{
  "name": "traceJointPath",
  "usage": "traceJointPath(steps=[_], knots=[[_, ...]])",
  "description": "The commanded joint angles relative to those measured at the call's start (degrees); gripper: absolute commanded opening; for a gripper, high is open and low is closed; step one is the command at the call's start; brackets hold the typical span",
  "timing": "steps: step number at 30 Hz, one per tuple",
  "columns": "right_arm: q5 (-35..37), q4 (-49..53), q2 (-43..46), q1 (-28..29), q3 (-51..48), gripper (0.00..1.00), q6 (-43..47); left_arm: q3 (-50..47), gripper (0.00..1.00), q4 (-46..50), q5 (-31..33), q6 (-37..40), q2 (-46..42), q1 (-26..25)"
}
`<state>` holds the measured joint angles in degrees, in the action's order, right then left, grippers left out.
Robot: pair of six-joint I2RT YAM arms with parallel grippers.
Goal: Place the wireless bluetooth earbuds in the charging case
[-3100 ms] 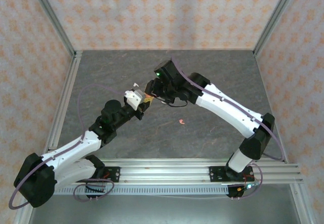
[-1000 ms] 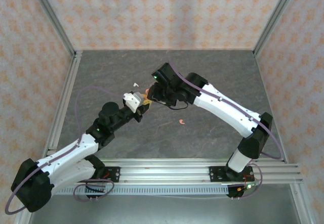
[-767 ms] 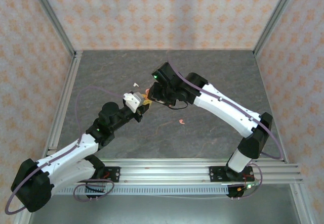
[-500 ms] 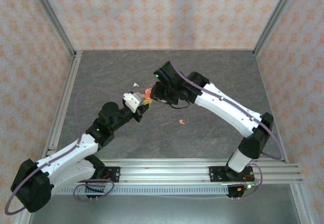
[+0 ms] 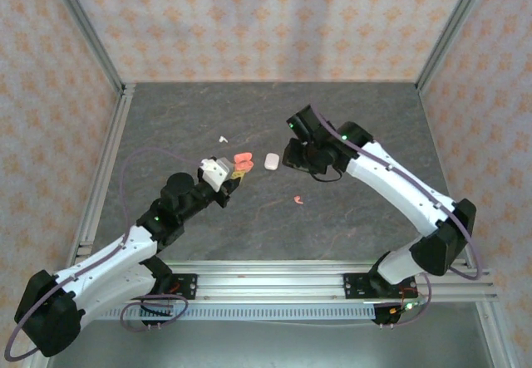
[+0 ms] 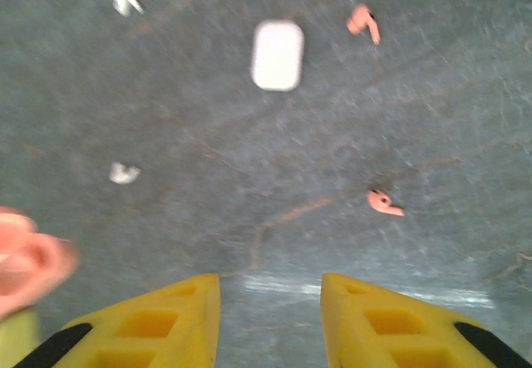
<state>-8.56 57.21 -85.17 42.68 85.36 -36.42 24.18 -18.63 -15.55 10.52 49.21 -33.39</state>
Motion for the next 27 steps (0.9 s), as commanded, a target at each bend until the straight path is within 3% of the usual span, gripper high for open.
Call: traceJointPath(steps=[1,6,12,17,22,27], knots=[[-1.72,-1.77,-3.44,-0.39,-3.15,0.38,8.14,-0.63,0.00,1.40,-0.98,-0.24,-1.26,-0.04],[-5.19,-0.68,-9.05,-2.42,-4.27,0.39,11.94,-2.13,0.00,1.27,-3.83,-0.17,-2.40,-0.10],[-10.93,-5.71,-9.88,-8.47,-7.80,0.40,11.27,-2.41,0.00,2.32,-6.87,0.76,-2.98,-0.09],[-8.56,-6.05,-12.63,-11.14,-6.88,0.40,14.80,-2.12,0.00,2.93,-6.82,1.34,-2.83,-0.02],[-5.20,-5.86,-19.82,-12.53,-0.12,0.40,17.77,-1.73,0.00,2.16,-7.47,1.28,-0.94,-0.02],[-1.13,-0.76,-31.90,-12.79,13.59,0.40,23.68,-0.90,0.00,1.49,-8.17,1.28,1.63,-0.03]])
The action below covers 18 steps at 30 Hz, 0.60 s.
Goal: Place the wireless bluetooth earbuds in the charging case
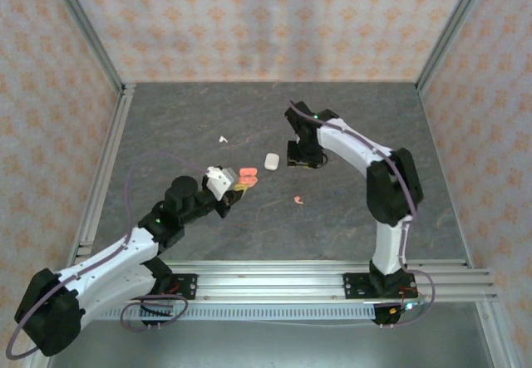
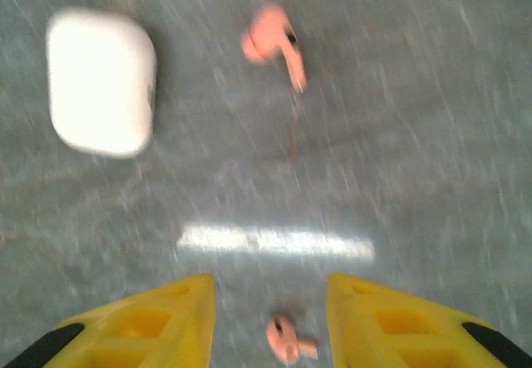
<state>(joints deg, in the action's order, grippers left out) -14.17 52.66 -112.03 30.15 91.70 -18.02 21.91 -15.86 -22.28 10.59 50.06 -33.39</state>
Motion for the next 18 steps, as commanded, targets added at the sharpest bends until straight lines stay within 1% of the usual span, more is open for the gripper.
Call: traceJointPath(steps=[1,6,10,13,16,18], knots=[[5.32,5.16,-7.38,-0.30,9.95,0.40,6.43,1.59,0.00,-1.19,-1.59,1.31,1.22,-0.01],[8.60,11.12,-16.56,-1.05,22.25,0.40,10.11,1.99,0.00,-1.28,-1.67,1.62,2.45,-0.02],[9.71,14.45,-19.59,-1.23,26.70,0.40,10.44,1.92,0.00,-1.33,-1.42,2.02,3.02,0.08],[8.39,13.42,-16.95,-1.21,22.93,0.39,9.94,1.98,0.00,-1.19,-1.57,2.20,3.20,0.08],[5.51,9.55,-10.65,-1.23,13.97,0.39,9.56,1.99,0.00,-1.35,-1.83,2.24,3.33,0.05],[2.07,7.19,-6.61,-1.22,8.22,0.39,9.46,1.91,0.00,-1.46,-2.20,2.24,3.46,0.03]])
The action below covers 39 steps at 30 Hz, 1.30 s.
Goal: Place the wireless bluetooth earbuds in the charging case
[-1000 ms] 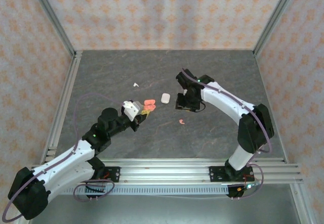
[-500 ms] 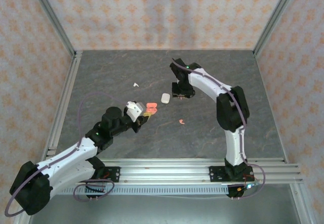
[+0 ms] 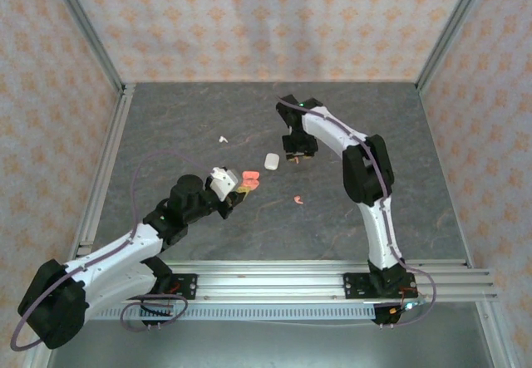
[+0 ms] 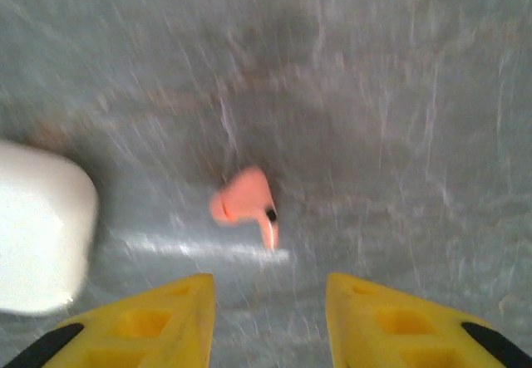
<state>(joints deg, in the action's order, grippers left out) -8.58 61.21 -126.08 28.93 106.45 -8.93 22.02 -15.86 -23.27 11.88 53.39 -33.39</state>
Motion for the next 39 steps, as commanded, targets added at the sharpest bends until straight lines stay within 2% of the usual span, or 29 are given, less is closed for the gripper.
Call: traceJointPath(steps=[1,8,14,28,39], knots=[[-5.51,-2.93,9.97,0.02,-9.94,0.39,-0.02,1.65,0.00,-1.82,-1.70,0.95,0.22,0.07],[-13.30,-11.47,24.25,0.96,-29.82,0.40,-8.25,0.57,0.00,-4.46,-5.51,1.15,-1.07,0.16],[-15.19,-16.55,27.34,2.55,-38.43,0.40,-9.07,1.31,0.00,-2.90,-7.97,1.85,-2.27,0.12],[-15.50,-19.54,21.86,3.77,-37.64,0.45,1.05,1.88,0.00,1.21,-8.13,1.46,-4.41,0.13],[-15.70,-17.55,18.42,3.77,-35.77,0.40,3.79,2.33,0.00,2.67,-7.42,1.83,-4.41,0.16]])
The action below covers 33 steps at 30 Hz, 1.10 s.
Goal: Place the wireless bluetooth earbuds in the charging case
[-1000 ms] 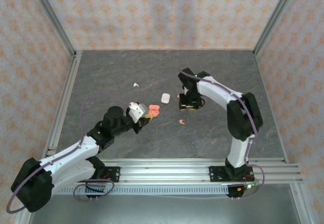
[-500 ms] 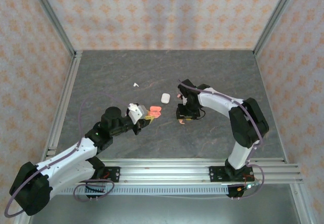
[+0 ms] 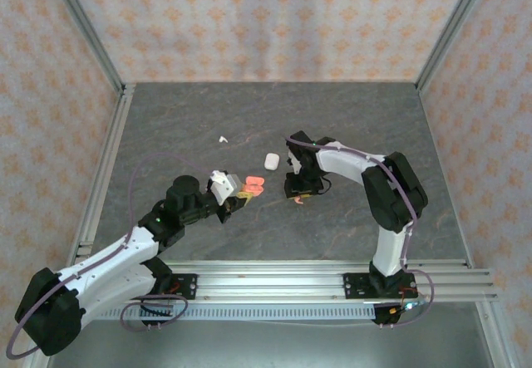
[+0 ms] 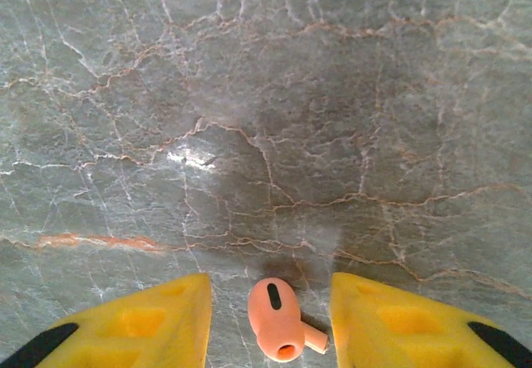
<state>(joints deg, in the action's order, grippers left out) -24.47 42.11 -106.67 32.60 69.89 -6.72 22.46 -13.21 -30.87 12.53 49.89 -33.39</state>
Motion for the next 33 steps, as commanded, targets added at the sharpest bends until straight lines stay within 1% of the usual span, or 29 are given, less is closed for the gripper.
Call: traceJointPath(steps=[1,12,14,17,22,25,28,30,31,33], knots=[[0.08,1.53,-1.04,0.13,0.57,0.39,1.70,1.87,0.00,0.04,0.20,1.18,-0.90,0.16],[-0.52,2.27,-0.84,0.13,-0.89,0.32,1.37,1.80,0.00,0.12,0.37,1.09,-0.91,0.16],[-0.49,2.21,-0.98,0.10,-1.05,0.29,1.27,1.80,0.00,0.20,0.46,1.09,-0.91,0.16],[-0.73,2.29,-0.99,0.12,-1.07,0.20,1.09,1.89,0.00,0.40,0.64,1.09,-0.89,0.16],[-0.18,1.42,1.15,-0.10,-1.80,0.13,-0.88,1.89,0.00,0.13,0.96,0.74,-1.10,0.21],[0.52,0.41,5.45,-0.51,-2.18,0.10,-3.74,1.73,0.00,-1.69,1.75,-0.67,-1.37,0.17],[2.25,-0.12,12.33,-0.54,-0.94,0.09,-7.71,1.30,0.00,-6.70,2.73,-3.24,-1.59,0.13],[3.63,-1.94,17.80,-0.51,-0.21,0.09,-11.20,1.18,0.00,-10.44,2.92,-4.92,-1.06,0.16],[5.73,-3.87,22.10,-0.51,-0.06,0.07,-14.13,1.31,0.00,-12.19,3.09,-5.66,-0.74,0.16],[8.55,-7.23,27.69,-0.46,-0.49,0.06,-18.27,1.43,0.00,-16.09,3.86,-7.21,-0.15,0.19]])
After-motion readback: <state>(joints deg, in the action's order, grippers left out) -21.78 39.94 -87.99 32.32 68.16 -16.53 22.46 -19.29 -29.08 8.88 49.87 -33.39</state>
